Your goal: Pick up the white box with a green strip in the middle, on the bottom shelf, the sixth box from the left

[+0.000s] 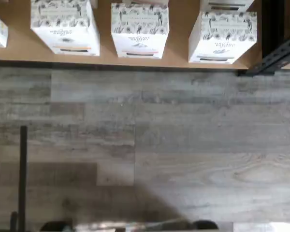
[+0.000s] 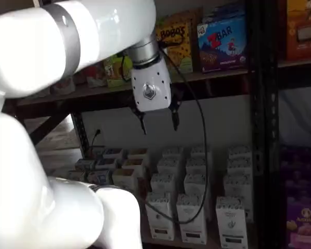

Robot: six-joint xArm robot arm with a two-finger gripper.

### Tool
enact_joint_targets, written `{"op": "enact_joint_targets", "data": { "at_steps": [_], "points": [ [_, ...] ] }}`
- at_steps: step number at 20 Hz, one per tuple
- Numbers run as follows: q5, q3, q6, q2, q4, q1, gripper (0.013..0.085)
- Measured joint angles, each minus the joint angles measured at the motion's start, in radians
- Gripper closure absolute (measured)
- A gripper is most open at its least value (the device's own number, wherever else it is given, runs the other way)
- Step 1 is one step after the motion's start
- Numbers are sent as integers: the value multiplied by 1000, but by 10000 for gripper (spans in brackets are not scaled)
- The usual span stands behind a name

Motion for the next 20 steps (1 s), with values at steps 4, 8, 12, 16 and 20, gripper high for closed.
{"op": "enact_joint_targets", "data": {
  "at_steps": [4, 8, 12, 16, 20],
  "points": [
    [-142, 88, -31, 34, 16, -30, 130],
    [-299, 178, -39, 85, 18, -36, 130],
    [-429, 238, -21, 156, 6, -23, 130],
    [-566, 282, -8, 232, -5, -17, 130],
    [-681, 305, -29, 320, 39, -7, 130]
  ]
}}
